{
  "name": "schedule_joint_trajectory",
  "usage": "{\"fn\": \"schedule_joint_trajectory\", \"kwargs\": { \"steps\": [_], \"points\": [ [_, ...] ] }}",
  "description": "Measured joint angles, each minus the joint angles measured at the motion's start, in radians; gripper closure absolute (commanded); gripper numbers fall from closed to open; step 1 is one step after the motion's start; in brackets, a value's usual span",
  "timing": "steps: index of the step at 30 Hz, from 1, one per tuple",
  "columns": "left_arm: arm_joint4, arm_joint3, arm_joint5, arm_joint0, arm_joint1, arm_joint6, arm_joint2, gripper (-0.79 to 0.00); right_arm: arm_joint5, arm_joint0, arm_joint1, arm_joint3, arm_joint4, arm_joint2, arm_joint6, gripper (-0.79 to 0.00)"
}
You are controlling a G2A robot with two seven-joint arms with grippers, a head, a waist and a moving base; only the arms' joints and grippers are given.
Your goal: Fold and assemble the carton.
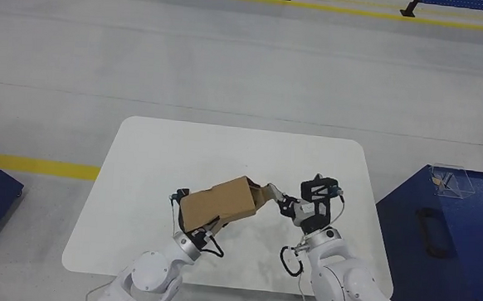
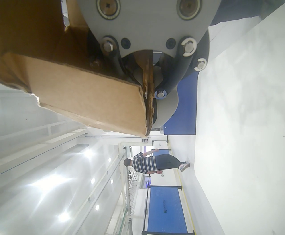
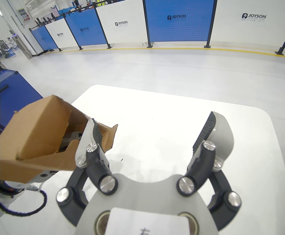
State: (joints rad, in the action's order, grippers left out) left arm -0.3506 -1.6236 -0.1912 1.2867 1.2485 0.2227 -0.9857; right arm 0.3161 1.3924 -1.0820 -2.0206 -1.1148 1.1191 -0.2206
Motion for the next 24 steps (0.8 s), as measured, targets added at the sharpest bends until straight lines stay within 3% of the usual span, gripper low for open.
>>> {"fn": "schedule_joint_trajectory", "kwargs": {
  "steps": [8, 24],
  "points": [
    [0.006, 0.007, 0.003, 0.009, 0.005, 0.027, -0.002, 0.0, 0.023, -0.059, -0.026, 0.072, -0.062, -0.064, 0.008, -0.785],
    [-0.036, 0.016, 0.054, -0.002, 0.014, 0.079, -0.025, 0.0, 0.03, -0.067, -0.06, 0.091, -0.116, -0.116, -0.042, -0.785]
  ]
}}
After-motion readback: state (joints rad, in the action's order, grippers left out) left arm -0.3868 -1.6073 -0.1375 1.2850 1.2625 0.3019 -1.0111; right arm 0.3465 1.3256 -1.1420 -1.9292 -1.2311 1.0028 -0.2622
